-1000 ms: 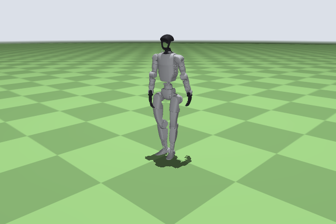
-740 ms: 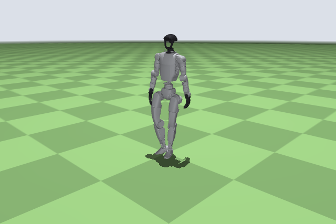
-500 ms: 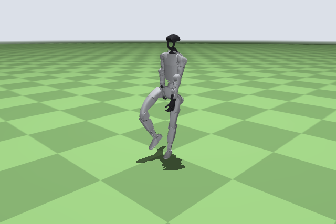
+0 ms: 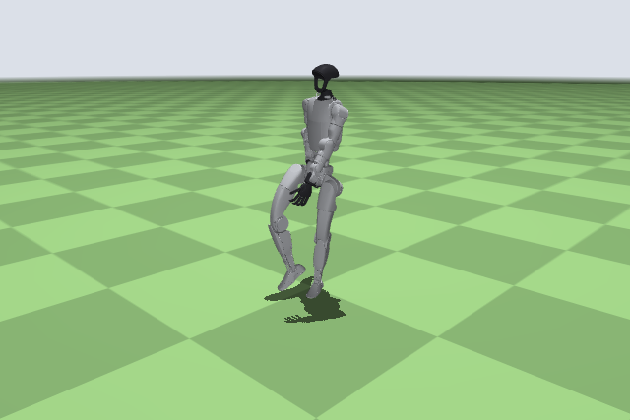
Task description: Upper body actions
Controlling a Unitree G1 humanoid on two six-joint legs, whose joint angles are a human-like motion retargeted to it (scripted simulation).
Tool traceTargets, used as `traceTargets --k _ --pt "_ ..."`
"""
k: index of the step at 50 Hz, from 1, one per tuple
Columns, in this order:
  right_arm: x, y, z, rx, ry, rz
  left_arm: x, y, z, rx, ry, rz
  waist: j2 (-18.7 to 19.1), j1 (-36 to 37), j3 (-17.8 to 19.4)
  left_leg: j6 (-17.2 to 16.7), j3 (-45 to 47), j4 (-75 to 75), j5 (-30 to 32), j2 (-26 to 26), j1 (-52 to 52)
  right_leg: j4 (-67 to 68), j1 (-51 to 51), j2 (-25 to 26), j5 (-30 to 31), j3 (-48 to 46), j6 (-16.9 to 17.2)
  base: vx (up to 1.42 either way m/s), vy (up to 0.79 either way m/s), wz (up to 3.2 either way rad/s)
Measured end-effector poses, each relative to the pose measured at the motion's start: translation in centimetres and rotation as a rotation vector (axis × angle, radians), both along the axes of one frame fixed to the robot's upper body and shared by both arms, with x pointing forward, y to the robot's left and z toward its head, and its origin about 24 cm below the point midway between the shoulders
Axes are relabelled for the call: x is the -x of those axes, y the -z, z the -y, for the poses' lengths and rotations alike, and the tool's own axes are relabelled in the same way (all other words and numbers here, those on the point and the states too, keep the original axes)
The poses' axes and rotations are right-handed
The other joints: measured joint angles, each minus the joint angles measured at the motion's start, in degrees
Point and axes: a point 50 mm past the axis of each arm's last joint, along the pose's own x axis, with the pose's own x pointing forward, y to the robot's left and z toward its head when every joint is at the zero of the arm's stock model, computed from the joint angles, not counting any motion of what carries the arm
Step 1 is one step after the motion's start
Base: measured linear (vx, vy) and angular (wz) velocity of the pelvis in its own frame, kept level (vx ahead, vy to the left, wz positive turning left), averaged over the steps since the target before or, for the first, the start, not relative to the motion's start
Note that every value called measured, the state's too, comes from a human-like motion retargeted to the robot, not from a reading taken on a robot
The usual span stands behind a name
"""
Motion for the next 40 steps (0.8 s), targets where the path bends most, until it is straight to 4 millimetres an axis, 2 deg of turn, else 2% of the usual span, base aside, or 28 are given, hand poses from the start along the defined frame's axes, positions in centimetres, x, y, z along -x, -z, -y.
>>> traceTargets --k 2,6,7,8,10,13,16,20,27,30,32,34,36,38,40 --pt "-1.5 0.3 -0.3 -0.022 -0.03 0.042 3.1 1.6 -0.2 0.017 0.0 -0.114 -0.9 1.8 -0.5 0.0 1.1 -0.1 -0.5 -1.3 0.4 -6.0 6.2 0.3 0.8 2.1 0.9 0.06 -0.08 -0.32" --pt "-3.1 0.6 -0.5 -0.025 -0.082 0.105 9.8 4.2 -0.6 0.03 0.001 -0.351 -3.0 5.3 -2.9 0.1 2.9 -1.8 -0.6 -5.1 0.8 -23.1 18.4 1.4 2.6 8.3 3.0 0.06 -0.09 -0.34" --pt "-3.4 0.7 -0.5 -0.022 -0.091 0.114 11.5 4.6 -0.7 0.033 0.002 -0.409 -3.7 6.2 -3.6 0.2 3.4 -2.1 -0.7 -6.4 0.8 -27.7 21.2 1.3 1.1 9.7 4.1 0.07 -0.14 -0.34" --pt "-3.6 0.7 -0.5 -0.019 -0.1 0.12 13.2 4.9 -0.9 0.036 0.002 -0.466 -4.5 7.0 -4.2 0.2 4.0 -2.4 -0.9 -7.6 0.8 -31.8 23.8 1.3 -3.5 10.7 5.4 0.06 -0.12 -0.39" --pt "-3.9 0.7 -0.4 -0.017 -0.115 0.125 16.1 5.3 -1.1 0.043 -0.012 -0.566 -6.0 8.8 -5.2 0.1 5.2 -3.1 -1.3 -9.6 0.9 -38.7 27.4 0.9 -11.3 8.3 3.8 0.04 -0.09 -0.56" --pt "-4.1 0.7 -0.5 -0.02 -0.13 0.131 19.3 5.4 -1.3 0.063 -0.064 -0.666 -6.8 12.1 -6.3 -0.8 8.1 -3.9 -1.8 -10.4 1.1 -43.9 27.7 -0.1 -13.6 5.5 3.1 0.03 -0.14 -0.8" --pt "-4.5 0.7 -0.3 -0.015 -0.138 0.138 20.6 5.5 -1.2 0.095 -0.121 -0.686 -7.3 14.2 -6.7 -1.7 10.2 -3.9 -2.0 -10.5 -0.3 -45.8 26.2 -0.7 -12.9 4.8 3.3 -0.07 -0.14 -0.62" --pt "-4.4 0.6 0.4 0.016 -0.116 0.141 20.4 5.6 -1.3 0.123 -0.162 -0.648 -6.4 14.2 -5.8 -2.6 9.8 -3.8 -0.8 -9.5 -2.6 -44.5 23.7 -0.9 -14.0 4.8 2.5 -0.12 -0.15 0.11" --pt "-2.1 -0.2 2.2 0.129 0.01 0.064 20.2 5.8 -1.2 0.141 -0.155 -0.602 -3.4 12.7 -3.9 -3.7 5.1 -4.7 2.5 -8.4 -4.2 -42.0 23.5 -0.2 -18.2 4.0 1.9 -0.06 -0.13 0.6" --pt "-1.5 -0.4 2.4 0.146 0.066 0.005 21.1 5.9 -1.1 0.144 -0.138 -0.608 -2.7 13.4 -4.2 -4.5 3.6 -4.3 3.1 -8.0 -4.7 -41.8 24.1 0.1 -19.6 3.3 1.6 0.0 -0.17 0.48" --pt "-1.9 -0.4 2.3 0.134 0.066 -0.017 22.3 5.9 -1.1 0.134 -0.149 -0.62 -2.4 14.0 -4.4 -5.2 2.7 -3.3 3.0 -7.6 -4.8 -41.7 24.6 0.2 -20.3 2.8 1.4 0.02 -0.12 0.43" --pt "-3.1 -0.2 2.0 0.124 0.027 -0.003 24.0 5.8 -1.4 0.119 -0.178 -0.655 -2.3 14.6 -4.5 -5.9 2.4 -1.4 2.2 -6.9 -4.9 -41.6 25.3 0.3 -21.1 2.3 1.1 0.01 -0.17 0.3" --pt "-5.3 0.1 1.4 0.104 -0.03 0.042 26.2 5.6 -1.6 0.108 -0.206 -0.718 -2.4 14.9 -4.6 -6.8 2.1 1.9 0.9 -6.0 -5.5 -41.4 26.0 0.3 -21.9 2.0 0.8 0.03 -0.14 0.28" --pt "-8.0 0.3 0.5 0.064 -0.077 0.099 29.1 5.2 -1.6 0.106 -0.23 -0.798 -2.8 15.6 -4.8 -7.5 2.0 6.9 1.1 -5.1 -6.8 -41.2 26.7 0.0 -22.5 2.4 0.8 0.04 -0.15 0.09" --pt "-11.5 0.3 -0.9 -0.004 -0.096 0.168 32.2 4.6 -1.5 0.117 -0.254 -0.875 -4.1 16.4 -4.8 -8.3 4.2 14.8 5.4 -3.0 -9.2 -40.9 27.3 -1.1 -22.9 3.5 0.8 0.0 -0.14 -0.04"
